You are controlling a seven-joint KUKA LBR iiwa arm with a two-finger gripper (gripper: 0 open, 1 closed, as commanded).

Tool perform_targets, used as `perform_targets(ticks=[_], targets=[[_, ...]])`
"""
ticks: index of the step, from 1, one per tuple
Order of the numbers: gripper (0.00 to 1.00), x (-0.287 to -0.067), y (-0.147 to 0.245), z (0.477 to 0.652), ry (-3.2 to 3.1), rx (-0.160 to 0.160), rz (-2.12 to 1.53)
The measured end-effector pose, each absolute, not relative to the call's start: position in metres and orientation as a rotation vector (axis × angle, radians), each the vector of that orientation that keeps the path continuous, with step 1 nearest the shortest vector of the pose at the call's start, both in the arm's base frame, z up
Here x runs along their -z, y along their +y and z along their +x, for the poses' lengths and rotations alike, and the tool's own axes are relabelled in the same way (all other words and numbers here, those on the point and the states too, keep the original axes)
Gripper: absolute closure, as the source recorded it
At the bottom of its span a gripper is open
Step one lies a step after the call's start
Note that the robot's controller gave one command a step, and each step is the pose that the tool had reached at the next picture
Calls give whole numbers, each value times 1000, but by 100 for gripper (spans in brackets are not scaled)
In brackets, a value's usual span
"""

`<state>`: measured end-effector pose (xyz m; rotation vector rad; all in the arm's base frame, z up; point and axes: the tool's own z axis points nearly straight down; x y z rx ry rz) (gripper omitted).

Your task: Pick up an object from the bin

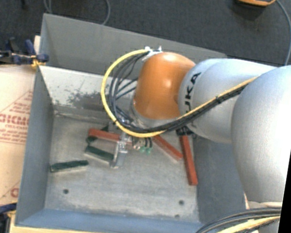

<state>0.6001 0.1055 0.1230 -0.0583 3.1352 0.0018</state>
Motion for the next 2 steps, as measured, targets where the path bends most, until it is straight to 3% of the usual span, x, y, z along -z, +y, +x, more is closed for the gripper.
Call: perform_targets(ticks=[1, 2], targets=[[0, -73, 100, 628, 3126, -7, 53], [100, -73, 107, 590, 3133, -4, 25]])
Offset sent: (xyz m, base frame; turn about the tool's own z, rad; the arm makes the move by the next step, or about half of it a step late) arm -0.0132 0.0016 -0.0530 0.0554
